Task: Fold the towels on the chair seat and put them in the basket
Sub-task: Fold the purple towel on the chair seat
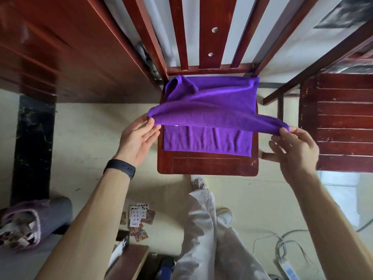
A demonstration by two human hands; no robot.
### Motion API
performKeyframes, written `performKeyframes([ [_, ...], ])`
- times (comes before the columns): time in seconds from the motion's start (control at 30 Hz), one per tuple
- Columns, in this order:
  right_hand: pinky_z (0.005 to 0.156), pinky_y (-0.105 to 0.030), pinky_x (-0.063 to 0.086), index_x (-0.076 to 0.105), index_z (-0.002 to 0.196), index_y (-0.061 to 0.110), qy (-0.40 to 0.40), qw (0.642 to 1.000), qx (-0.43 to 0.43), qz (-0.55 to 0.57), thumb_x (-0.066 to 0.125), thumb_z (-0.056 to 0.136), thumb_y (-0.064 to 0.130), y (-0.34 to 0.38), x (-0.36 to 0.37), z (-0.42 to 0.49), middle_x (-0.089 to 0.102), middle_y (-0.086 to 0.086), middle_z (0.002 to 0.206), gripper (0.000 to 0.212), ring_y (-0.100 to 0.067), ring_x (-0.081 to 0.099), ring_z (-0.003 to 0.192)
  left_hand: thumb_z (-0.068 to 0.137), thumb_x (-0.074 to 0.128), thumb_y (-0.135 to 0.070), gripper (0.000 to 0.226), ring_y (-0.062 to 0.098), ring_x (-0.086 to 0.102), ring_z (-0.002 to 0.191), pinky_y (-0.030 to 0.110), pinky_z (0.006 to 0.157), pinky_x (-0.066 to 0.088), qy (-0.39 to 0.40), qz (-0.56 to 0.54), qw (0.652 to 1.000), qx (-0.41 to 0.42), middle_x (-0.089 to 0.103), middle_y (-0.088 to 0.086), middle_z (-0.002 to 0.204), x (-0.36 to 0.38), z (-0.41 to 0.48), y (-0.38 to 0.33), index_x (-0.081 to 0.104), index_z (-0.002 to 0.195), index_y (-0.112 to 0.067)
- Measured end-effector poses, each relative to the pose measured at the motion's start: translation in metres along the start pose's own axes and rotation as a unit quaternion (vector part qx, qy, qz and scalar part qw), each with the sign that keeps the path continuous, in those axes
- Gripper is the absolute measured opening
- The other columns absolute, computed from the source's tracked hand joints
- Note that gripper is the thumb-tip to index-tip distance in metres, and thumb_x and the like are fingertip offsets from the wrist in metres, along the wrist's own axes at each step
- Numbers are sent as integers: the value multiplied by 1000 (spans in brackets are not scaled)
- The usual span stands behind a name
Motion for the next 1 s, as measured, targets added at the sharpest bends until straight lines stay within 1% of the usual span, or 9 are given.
performKeyframes([
  [0.1,73,-44,58,58,82,17,-58,992,10,-108,71,86,11,-33,-2,10,61,-8,76,15,-16,65,61,85,73,-12,16,10,70,70,27,78,56,-94,101,990,14,73,-5,76,-14,21,33,69,100,-15],
  [0.17,75,-50,60,63,80,21,-82,972,36,-219,78,74,29,-70,-8,26,70,-5,77,19,-25,70,68,83,77,-11,15,12,70,63,25,70,55,-148,170,974,7,72,-5,67,-27,40,61,70,95,-11],
  [0.23,80,-51,59,63,76,24,-94,948,50,-300,79,70,34,-103,-13,45,72,-1,81,20,-29,72,81,80,80,-16,13,22,72,70,24,64,56,-181,236,955,-12,74,2,72,-40,60,86,71,89,-15],
  [0.33,83,-49,57,61,73,27,-97,934,53,-339,81,74,32,-131,-16,65,71,-1,83,21,-31,72,85,77,82,-21,15,20,73,69,31,73,58,-201,301,932,-13,75,13,86,-52,80,110,69,83,-20],
  [0.43,83,-51,57,60,74,26,-94,919,36,-381,77,71,41,-140,-20,74,70,2,80,23,-31,71,79,78,81,-23,18,15,73,64,33,75,59,-198,343,918,-11,74,5,81,-52,86,120,64,83,-24],
  [0.57,88,-35,45,63,93,14,-106,888,12,-447,74,86,27,-130,-6,65,68,-6,92,18,-31,65,97,77,80,-32,21,22,73,75,36,84,57,-218,408,886,0,73,-1,77,-49,88,122,65,88,-23],
  [0.67,91,-35,43,61,111,5,-113,875,15,-470,69,90,25,-128,1,62,70,-16,108,30,-34,63,106,77,79,-32,31,23,71,87,33,87,55,-233,443,866,1,75,4,90,-42,86,121,69,101,-15],
  [0.87,100,-39,43,58,123,3,-112,872,76,-470,62,93,23,-126,11,63,69,-16,116,36,-36,60,114,84,70,-27,30,32,65,102,33,85,49,-274,476,834,-40,73,11,102,-33,79,131,67,107,-9],
  [1.0,98,-46,49,65,118,12,-96,895,84,-428,66,89,29,-120,3,57,69,-9,107,34,-30,64,105,80,73,-36,27,28,68,95,32,83,52,-246,424,869,-64,74,5,96,-37,78,131,72,98,-16],
])
Point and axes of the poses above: each hand's wrist, its own z-axis towards the middle knuckle, its own x-axis out of the palm, y = z × x, the point moved 3 cm from there along z, towards the middle knuckle
